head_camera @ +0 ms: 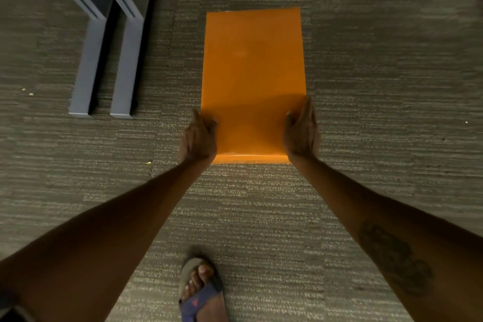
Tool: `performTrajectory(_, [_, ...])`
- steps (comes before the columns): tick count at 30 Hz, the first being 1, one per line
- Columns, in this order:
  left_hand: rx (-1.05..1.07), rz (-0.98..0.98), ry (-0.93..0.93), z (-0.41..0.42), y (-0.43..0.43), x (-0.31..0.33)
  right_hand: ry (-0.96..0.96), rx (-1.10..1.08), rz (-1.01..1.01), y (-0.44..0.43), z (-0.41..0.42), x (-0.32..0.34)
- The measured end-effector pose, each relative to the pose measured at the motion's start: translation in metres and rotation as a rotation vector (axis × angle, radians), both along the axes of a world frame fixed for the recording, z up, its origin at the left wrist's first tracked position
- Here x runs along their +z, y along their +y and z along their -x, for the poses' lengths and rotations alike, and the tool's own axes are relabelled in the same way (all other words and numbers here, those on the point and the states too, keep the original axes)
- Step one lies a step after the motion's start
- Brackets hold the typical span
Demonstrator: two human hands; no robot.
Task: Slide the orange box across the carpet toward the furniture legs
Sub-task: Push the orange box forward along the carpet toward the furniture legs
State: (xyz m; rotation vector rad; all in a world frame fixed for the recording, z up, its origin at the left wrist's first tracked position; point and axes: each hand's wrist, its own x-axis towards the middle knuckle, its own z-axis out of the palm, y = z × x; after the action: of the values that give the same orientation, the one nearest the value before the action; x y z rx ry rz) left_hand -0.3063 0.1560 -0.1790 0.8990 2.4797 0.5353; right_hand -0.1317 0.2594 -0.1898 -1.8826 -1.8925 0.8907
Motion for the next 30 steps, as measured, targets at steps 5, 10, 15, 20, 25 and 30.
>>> performTrajectory(5, [-0.002, -0.02, 0.047, -0.01, -0.007, 0.009, -0.045, 0.077, -0.024, -0.014, -0.011, 0.004])
performTrajectory(10, [-0.008, -0.029, 0.083, -0.015, -0.019, 0.02, -0.07, 0.108, -0.009, -0.027, -0.021, 0.012])
performTrajectory(15, [-0.006, -0.05, 0.065, -0.012, -0.026, 0.024, -0.088, 0.114, -0.007, -0.027, -0.022, 0.016])
performTrajectory(20, [0.006, -0.035, 0.034, -0.008, -0.023, 0.015, -0.066, 0.069, 0.009, -0.018, -0.017, 0.009])
performTrajectory(25, [0.044, -0.045, -0.008, -0.004, -0.008, 0.003, 0.048, 0.005, -0.042, -0.01, -0.016, 0.001])
performTrajectory(30, [0.102, -0.163, -0.021, -0.005, -0.003, -0.008, 0.087, -0.131, 0.008, -0.011, -0.012, -0.003])
